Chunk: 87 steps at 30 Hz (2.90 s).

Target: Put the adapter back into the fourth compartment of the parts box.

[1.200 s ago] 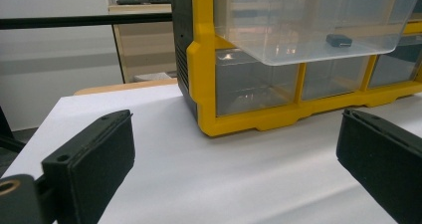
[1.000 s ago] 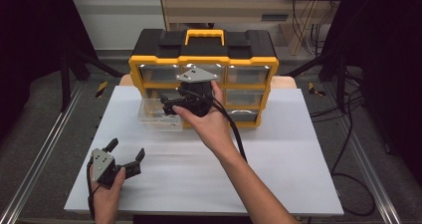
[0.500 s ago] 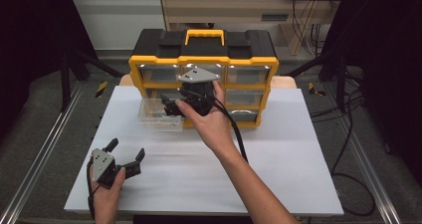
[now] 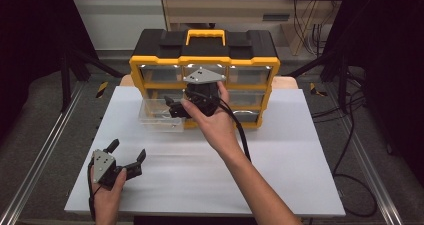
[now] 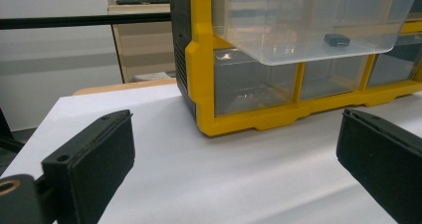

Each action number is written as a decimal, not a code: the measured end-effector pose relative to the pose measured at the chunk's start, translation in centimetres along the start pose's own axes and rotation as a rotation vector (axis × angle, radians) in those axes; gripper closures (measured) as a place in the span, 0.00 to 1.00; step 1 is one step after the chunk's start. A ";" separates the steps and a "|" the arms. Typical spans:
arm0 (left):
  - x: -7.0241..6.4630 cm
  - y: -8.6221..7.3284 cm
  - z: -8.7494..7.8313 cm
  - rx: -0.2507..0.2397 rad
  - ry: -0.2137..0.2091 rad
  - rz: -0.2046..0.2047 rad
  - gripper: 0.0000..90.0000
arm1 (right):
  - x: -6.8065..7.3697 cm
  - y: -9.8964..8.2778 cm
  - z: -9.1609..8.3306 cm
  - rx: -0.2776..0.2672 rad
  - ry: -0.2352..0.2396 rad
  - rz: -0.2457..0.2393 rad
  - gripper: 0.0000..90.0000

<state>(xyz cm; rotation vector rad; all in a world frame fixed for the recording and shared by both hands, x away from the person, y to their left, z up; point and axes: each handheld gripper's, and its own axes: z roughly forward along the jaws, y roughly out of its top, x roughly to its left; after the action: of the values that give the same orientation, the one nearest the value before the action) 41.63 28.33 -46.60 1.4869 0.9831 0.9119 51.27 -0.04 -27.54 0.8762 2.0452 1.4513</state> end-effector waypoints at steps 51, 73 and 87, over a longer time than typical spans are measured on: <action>0.0 0.0 0.0 0.026 -0.018 -0.026 0.02 | -6.6 -2.2 -6.1 -0.046 -0.099 0.072 0.05; -0.2 0.6 -0.2 0.034 -0.049 -0.057 0.02 | -9.6 -5.8 -10.2 -0.058 -0.167 0.114 0.04; -1.2 2.8 -0.7 0.024 -0.104 -0.045 0.03 | -11.6 -10.0 -14.3 -0.090 -0.216 0.133 0.03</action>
<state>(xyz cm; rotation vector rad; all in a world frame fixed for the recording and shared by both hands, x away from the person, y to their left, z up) 40.83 27.28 -43.82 1.5109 0.9502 0.7860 46.92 -19.97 -32.15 1.0983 1.7797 1.4368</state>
